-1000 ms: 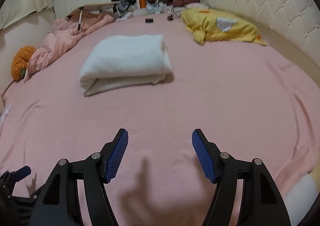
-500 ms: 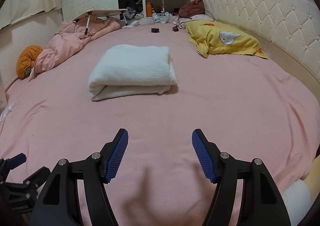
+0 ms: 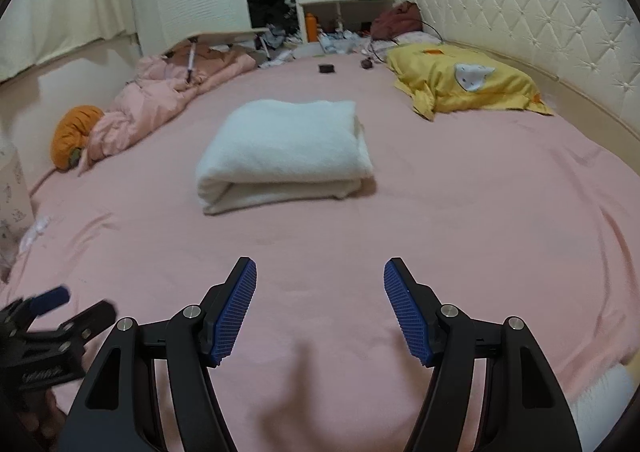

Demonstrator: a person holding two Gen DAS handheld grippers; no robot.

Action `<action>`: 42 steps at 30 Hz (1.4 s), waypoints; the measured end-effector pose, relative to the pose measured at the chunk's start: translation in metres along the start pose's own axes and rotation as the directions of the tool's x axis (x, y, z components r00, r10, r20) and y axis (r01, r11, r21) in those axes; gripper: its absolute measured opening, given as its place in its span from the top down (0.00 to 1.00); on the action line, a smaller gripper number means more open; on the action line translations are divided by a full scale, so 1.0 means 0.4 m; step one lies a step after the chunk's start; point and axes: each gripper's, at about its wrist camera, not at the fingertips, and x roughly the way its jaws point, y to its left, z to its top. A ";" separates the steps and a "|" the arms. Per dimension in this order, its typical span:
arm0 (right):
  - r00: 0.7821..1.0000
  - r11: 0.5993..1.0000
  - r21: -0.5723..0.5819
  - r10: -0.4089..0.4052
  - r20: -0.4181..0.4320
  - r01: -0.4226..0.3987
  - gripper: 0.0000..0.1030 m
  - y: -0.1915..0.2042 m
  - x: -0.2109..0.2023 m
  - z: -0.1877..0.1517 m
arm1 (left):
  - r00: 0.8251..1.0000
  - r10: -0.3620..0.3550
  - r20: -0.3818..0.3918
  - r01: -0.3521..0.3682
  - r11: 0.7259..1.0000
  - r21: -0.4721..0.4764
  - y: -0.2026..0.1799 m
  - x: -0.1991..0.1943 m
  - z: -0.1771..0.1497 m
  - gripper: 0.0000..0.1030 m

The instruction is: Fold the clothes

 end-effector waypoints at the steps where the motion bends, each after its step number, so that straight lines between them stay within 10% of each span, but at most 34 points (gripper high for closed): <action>1: 1.000 1.000 -0.012 0.001 0.003 -0.001 0.35 0.003 0.003 0.003 | 1.000 0.006 0.014 -0.006 1.000 0.017 -0.006 0.005 0.022 0.00; 8: 0.998 0.998 -0.034 0.054 0.021 -0.053 0.35 -0.019 0.054 0.066 | 0.971 -0.226 0.085 0.225 0.974 0.014 -0.017 0.074 0.197 0.00; 12: 0.990 0.990 -0.018 0.138 -0.024 -0.138 0.35 -0.072 0.172 0.144 | 0.996 -0.067 0.050 0.057 0.983 0.174 -0.066 0.189 0.258 0.01; 17: 0.954 0.948 0.161 0.289 -0.080 -0.274 0.35 -0.164 0.315 0.207 | 0.999 -0.034 -0.019 0.037 0.981 0.189 -0.067 0.310 0.282 0.17; 24: 0.952 0.949 0.269 0.223 -0.211 -0.162 0.35 -0.224 0.487 0.207 | 0.994 -0.066 -0.087 0.072 0.996 0.061 -0.057 0.406 0.299 0.12; 29: 0.957 0.955 0.184 0.258 -0.135 -0.231 0.55 -0.196 0.472 0.227 | 0.996 -0.020 -0.091 0.029 0.994 0.107 -0.086 0.452 0.283 0.13; 35: 0.937 0.938 0.182 0.320 -0.138 -0.294 0.80 -0.199 0.461 0.267 | 0.993 -0.099 -0.070 0.104 0.992 0.074 -0.072 0.434 0.289 0.45; 42: 0.945 0.934 0.190 0.320 -0.066 -0.303 0.83 -0.224 0.413 0.311 | 0.994 -0.101 -0.031 0.100 0.994 -0.044 0.002 0.423 0.296 0.35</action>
